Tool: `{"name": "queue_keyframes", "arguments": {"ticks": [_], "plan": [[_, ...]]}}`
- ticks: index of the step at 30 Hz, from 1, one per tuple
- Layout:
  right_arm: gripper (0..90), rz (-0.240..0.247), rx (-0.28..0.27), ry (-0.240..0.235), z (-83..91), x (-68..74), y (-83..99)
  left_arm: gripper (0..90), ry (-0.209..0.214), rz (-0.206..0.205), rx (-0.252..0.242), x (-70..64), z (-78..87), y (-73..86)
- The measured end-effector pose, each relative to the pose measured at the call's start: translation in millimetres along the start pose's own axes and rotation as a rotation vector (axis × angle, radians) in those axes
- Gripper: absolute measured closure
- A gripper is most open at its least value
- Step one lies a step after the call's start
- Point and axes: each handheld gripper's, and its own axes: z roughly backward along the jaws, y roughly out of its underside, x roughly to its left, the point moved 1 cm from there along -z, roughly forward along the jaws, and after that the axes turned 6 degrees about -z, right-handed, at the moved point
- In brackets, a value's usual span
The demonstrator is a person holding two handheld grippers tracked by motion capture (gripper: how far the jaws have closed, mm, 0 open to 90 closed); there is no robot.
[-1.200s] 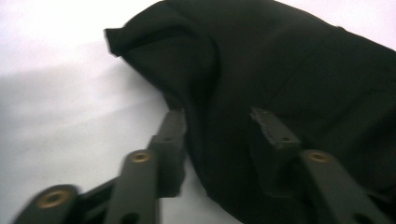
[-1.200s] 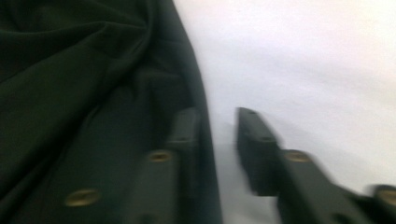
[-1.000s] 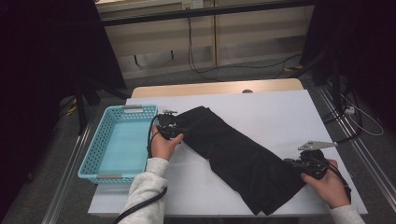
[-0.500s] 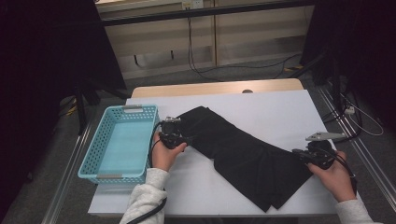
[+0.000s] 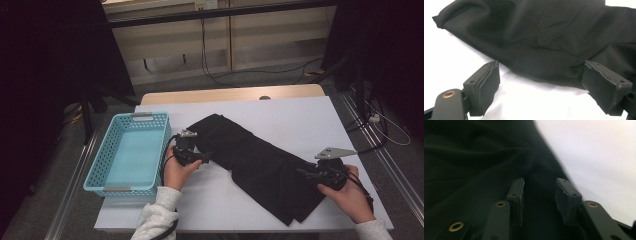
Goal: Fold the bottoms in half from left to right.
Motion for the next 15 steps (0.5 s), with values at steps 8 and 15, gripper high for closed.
{"name": "queue_keyframes", "arguments": {"ticks": [8, 15], "plan": [[59.2, 0.008, 0.03, -0.059, -7.8, 21.8, 1.6, 15.1, -0.004, -0.011, -0.002, -2.3, -0.4, 0.2], [83.2, 0.028, 0.049, -0.083, -15.0, 22.4, 6.2, 14.9, -0.002, -0.016, 0.003, -1.2, -3.3, 2.7]]}}
